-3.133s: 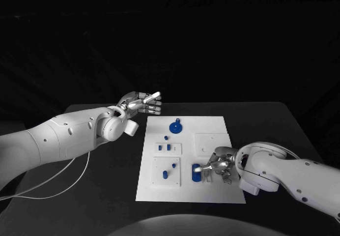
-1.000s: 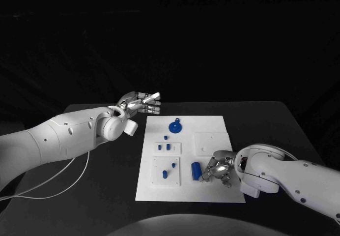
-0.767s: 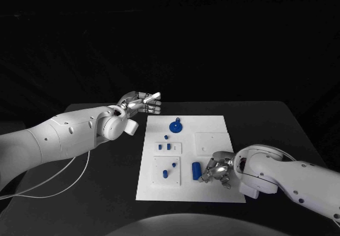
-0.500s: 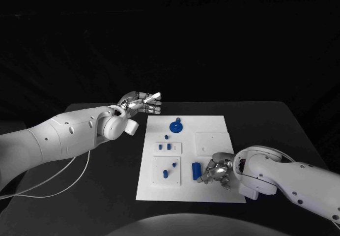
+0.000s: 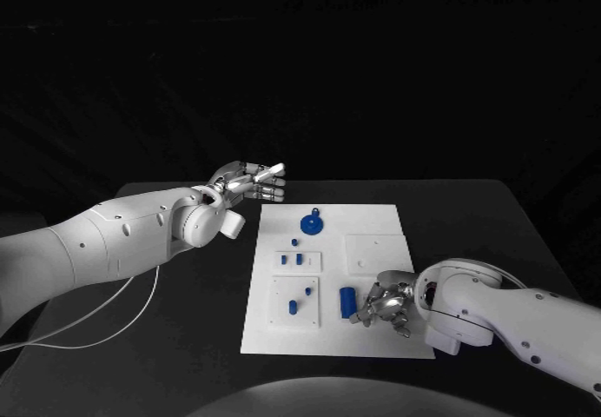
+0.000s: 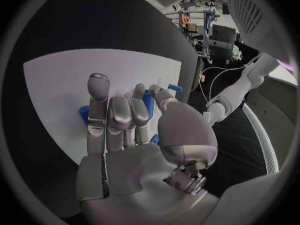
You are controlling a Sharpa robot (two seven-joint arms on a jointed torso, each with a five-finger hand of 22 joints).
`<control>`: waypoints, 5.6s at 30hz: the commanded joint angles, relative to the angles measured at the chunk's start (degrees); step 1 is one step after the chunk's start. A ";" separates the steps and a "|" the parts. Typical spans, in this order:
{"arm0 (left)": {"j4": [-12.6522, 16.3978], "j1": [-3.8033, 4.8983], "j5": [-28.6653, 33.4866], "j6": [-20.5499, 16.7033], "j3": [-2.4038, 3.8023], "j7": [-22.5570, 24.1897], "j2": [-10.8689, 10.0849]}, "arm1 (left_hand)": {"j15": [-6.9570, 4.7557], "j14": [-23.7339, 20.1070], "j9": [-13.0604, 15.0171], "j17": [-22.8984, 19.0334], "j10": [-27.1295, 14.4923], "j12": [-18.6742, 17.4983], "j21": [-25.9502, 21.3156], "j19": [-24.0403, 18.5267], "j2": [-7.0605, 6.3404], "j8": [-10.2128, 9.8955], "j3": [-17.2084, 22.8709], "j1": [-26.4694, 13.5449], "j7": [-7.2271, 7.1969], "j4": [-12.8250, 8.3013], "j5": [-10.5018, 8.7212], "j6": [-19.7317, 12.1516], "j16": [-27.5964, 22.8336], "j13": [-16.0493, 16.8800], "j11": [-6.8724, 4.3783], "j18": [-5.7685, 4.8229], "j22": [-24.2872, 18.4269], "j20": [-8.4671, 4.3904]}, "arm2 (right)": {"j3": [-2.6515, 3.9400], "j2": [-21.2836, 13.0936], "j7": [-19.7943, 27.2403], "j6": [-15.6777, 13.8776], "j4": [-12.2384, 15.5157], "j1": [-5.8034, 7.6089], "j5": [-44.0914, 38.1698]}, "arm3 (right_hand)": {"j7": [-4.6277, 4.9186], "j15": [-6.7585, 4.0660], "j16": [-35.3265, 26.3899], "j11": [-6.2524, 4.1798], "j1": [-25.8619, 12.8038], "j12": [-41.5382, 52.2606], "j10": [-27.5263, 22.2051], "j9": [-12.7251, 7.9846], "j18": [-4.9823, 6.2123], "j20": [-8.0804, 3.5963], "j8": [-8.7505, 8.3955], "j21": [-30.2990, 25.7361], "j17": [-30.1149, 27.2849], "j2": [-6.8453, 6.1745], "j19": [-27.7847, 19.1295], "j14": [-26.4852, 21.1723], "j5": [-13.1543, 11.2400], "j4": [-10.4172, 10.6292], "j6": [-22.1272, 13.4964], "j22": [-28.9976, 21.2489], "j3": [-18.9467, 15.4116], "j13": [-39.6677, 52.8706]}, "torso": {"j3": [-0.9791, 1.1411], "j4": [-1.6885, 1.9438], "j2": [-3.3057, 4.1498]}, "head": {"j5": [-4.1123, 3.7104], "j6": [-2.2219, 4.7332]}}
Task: Assemble the parts on the task board
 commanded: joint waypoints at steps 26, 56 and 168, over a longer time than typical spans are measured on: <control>0.85 0.00 -0.48 0.22 0.03 1.27 -0.79 | -0.16 -0.16 -0.05 0.08 0.47 0.00 0.37 0.08 0.91 -0.17 -0.39 -0.12 -0.03 -1.05 -0.15 0.63 -0.21 0.06 -0.08 0.34 0.06 0.25 | 4.80 -8.81 -0.69 3.77 1.68 -0.03 -8.81 | 1.94 0.52 -0.78 1.10 3.89 -1.52 -0.73 -16.24 -0.44 0.58 -0.11 -0.70 -0.31 4.11 2.23 -0.11 -2.44 -0.60 -2.67 0.10 -12.79 -1.05 | 0.00 0.00 0.03 | -0.73 0.45; 0.76 0.00 -0.48 0.99 0.03 0.96 -0.59 | -0.17 -0.15 0.00 0.06 0.46 -0.01 0.44 0.06 1.11 -0.13 -0.63 -0.37 -0.16 -1.26 -0.16 1.86 -0.21 0.06 -0.10 0.31 0.04 0.23 | 4.57 -5.25 -3.63 5.52 -0.64 -3.25 -18.74 | 2.00 0.75 -0.77 1.24 2.73 -1.59 -0.88 -15.01 -0.63 0.79 -0.09 -0.88 -0.22 2.88 2.27 -0.04 -5.18 1.95 -2.58 0.76 -10.58 -1.38 | -0.03 0.08 0.04 | -0.40 0.34; 0.79 0.00 -3.03 3.15 0.03 -0.16 -0.50 | -0.12 -0.23 -0.08 0.26 0.33 0.01 0.78 -0.17 0.65 -0.20 0.08 -0.82 0.04 -1.37 0.38 0.17 -0.22 0.06 -0.03 0.44 0.03 0.35 | 3.93 0.08 -1.17 -4.04 -0.98 -4.44 -9.93 | 1.75 0.45 -1.72 0.84 1.64 -3.00 -1.68 -17.76 -0.56 0.56 -0.23 -2.34 -0.51 -0.33 2.40 -0.15 2.33 -11.44 -3.47 3.07 17.53 -2.12 | 0.00 0.06 0.01 | 0.11 -0.03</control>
